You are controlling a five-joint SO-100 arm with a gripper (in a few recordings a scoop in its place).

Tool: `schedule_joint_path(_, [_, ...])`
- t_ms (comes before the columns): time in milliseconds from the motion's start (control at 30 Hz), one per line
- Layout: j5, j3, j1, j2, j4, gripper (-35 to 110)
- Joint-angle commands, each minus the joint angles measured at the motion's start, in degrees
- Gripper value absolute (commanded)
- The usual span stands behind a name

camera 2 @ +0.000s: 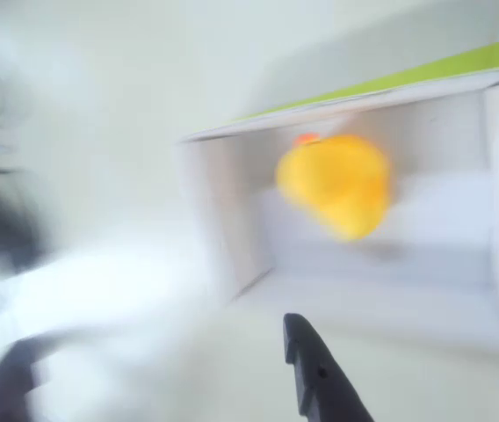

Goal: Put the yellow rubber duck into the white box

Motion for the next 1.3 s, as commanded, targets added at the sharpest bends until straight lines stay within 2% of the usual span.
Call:
schedule_joint_path(0, [9.58, -1.58, -5.89, 28.13, 4.57, 6])
schedule_joint_path(33, [13.54, -1.14, -7.73, 32.52, 4.31, 0])
schedule_joint_path(133, [16.96, 9.23, -16.96, 47.9, -0.7, 0])
schedule_joint_path(267, [21.01, 39.73, -34.72, 71.63, -12.74, 0])
schedule_joint_path(367, [27.77, 59.85, -45.0, 84.55, -13.45, 0])
schedule_joint_path(467, [33.31, 76.38, -50.27, 93.78, -9.4, 0])
schedule_joint_path(600, [37.62, 91.23, -50.71, 103.71, -4.31, 0])
schedule_joint_path(833, [38.14, 100.55, -49.75, 106.88, 1.14, 0])
schedule_joint_path(1267, [38.85, 100.99, -48.25, 106.88, 0.97, 0])
